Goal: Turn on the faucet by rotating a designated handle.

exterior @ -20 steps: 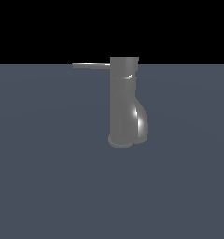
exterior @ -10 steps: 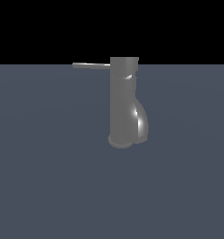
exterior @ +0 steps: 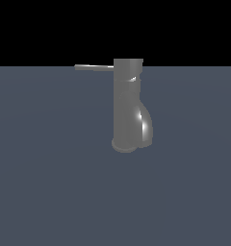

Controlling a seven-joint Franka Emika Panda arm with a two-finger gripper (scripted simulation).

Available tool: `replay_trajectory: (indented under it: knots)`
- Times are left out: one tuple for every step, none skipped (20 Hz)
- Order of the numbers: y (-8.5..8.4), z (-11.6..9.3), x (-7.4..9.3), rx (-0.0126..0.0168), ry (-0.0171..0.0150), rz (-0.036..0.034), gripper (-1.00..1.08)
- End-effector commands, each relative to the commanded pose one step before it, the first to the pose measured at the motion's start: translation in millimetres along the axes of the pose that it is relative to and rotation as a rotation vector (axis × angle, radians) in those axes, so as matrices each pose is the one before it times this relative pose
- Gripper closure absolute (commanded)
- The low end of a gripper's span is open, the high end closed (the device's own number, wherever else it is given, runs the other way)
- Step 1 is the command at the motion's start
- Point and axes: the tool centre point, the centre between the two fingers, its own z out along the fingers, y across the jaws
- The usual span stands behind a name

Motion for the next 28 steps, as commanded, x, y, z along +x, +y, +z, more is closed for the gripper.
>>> replay_trajectory:
  knots:
    - [-10.63, 8.50, 5.57, -0.00058, -0.00088, 0.05748, 1.08]
    - [-4.20, 3.32, 2.22, -0.00042, -0.00035, 0.02238, 1.08]
    - [-4.20, 3.32, 2.23, -0.00042, -0.00035, 0.02239, 1.08]
    - [-4.20, 3.31, 2.23, -0.00041, -0.00035, 0.02237, 1.08]
    - [-4.20, 3.31, 2.24, -0.00041, -0.00035, 0.02237, 1.08]
    - [-4.20, 3.30, 2.24, -0.00041, -0.00035, 0.02235, 1.08]
    - [-4.19, 3.30, 2.25, -0.00041, -0.00035, 0.02233, 1.08]
    - [-4.19, 3.29, 2.25, -0.00041, -0.00034, 0.02229, 1.08]
    - [-4.18, 3.28, 2.26, -0.00041, -0.00034, 0.02227, 1.08]
    - [-4.17, 3.27, 2.26, -0.00041, -0.00034, 0.02223, 1.08]
    - [-4.17, 3.26, 2.27, -0.00042, -0.00033, 0.02218, 1.08]
    - [-4.15, 3.25, 2.27, -0.00042, -0.00033, 0.02214, 1.08]
    - [-4.14, 3.24, 2.28, -0.00042, -0.00032, 0.02209, 1.08]
    - [-4.13, 3.23, 2.28, -0.00043, -0.00031, 0.02204, 1.08]
    - [-4.12, 3.22, 2.28, -0.00044, -0.00030, 0.02198, 1.08]
    - [-4.10, 3.20, 2.29, -0.00044, -0.00029, 0.02193, 1.08]
    - [-4.09, 3.19, 2.29, -0.00045, -0.00028, 0.02186, 1.08]
    - [-4.07, 3.18, 2.29, -0.00046, -0.00027, 0.02181, 1.08]
    - [-4.06, 3.17, 2.29, -0.00047, -0.00026, 0.02174, 1.08]
    - [-4.05, 3.15, 2.30, -0.00048, -0.00024, 0.02169, 1.08]
    - [-4.03, 3.14, 2.30, -0.00050, -0.00022, 0.02163, 1.08]
    - [-4.02, 3.13, 2.31, -0.00051, -0.00021, 0.02158, 1.08]
    - [-4.01, 3.12, 2.31, -0.00052, -0.00019, 0.02153, 1.08]
    - [-4.00, 3.12, 2.32, -0.00054, -0.00017, 0.02150, 1.08]
    - [-3.99, 3.11, 2.33, -0.00056, -0.00014, 0.02147, 1.08]
    - [-3.98, 3.10, 2.34, -0.00058, -0.00012, 0.02144, 1.08]
    - [-3.97, 3.10, 2.35, -0.00060, -0.00010, 0.02143, 1.08]
    - [-3.97, 3.10, 2.36, -0.00062, -0.00007, 0.02144, 1.08]
